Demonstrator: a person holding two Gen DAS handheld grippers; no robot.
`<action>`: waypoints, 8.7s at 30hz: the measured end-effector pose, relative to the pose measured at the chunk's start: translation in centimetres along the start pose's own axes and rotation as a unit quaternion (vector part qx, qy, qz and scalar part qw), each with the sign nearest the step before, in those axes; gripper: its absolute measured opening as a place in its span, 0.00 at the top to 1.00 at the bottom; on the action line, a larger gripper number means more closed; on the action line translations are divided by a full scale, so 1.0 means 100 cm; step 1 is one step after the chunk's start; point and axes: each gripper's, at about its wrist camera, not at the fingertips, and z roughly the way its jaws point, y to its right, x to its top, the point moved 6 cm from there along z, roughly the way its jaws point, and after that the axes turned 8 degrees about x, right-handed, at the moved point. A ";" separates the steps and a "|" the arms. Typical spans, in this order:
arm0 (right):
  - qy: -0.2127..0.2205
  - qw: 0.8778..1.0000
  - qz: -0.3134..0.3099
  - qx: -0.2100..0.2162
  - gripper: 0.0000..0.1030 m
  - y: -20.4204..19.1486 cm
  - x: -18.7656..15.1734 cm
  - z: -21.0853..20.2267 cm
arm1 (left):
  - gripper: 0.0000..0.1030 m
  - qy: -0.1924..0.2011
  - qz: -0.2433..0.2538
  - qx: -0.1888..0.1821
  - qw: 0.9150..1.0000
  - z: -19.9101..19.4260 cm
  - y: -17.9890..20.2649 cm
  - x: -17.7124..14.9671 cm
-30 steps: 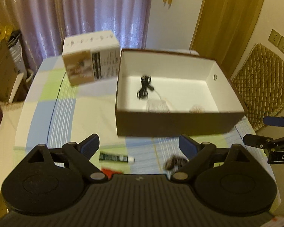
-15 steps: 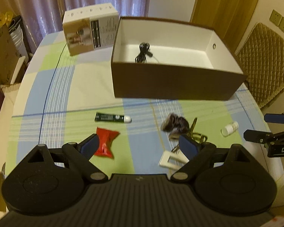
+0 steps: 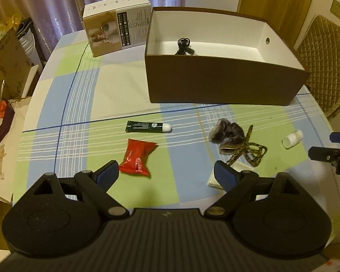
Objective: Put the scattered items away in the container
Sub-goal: 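Withdraw both tools from the box toward the remaining items, then grasp the white pill bottle with right tool while left tool grasps the red snack packet, then lift the pill bottle and red packet and carry both over the box, then open both tools to drop the red packet and pill bottle inside, then withdraw both tools from the box toward the hair clips, then grasp the white hair claw clip with left tool while right tool grasps the tortoiseshell clip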
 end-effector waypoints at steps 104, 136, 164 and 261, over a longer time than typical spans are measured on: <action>0.079 0.992 -0.086 0.039 0.57 -0.004 0.115 -0.005 | 0.76 0.152 0.163 -0.133 0.966 0.005 0.059 0.139; -0.036 0.994 -0.095 -0.028 0.57 0.072 0.238 0.166 | 0.75 -0.012 0.114 -0.149 0.982 0.209 0.158 0.270; -0.028 0.991 -0.128 -0.003 0.02 0.031 0.189 0.121 | 0.12 0.011 0.092 -0.079 0.993 0.150 0.101 0.241; -0.022 0.999 -0.015 0.027 0.02 0.026 -0.030 0.007 | 0.19 0.018 0.214 -0.123 0.969 0.065 0.112 -0.046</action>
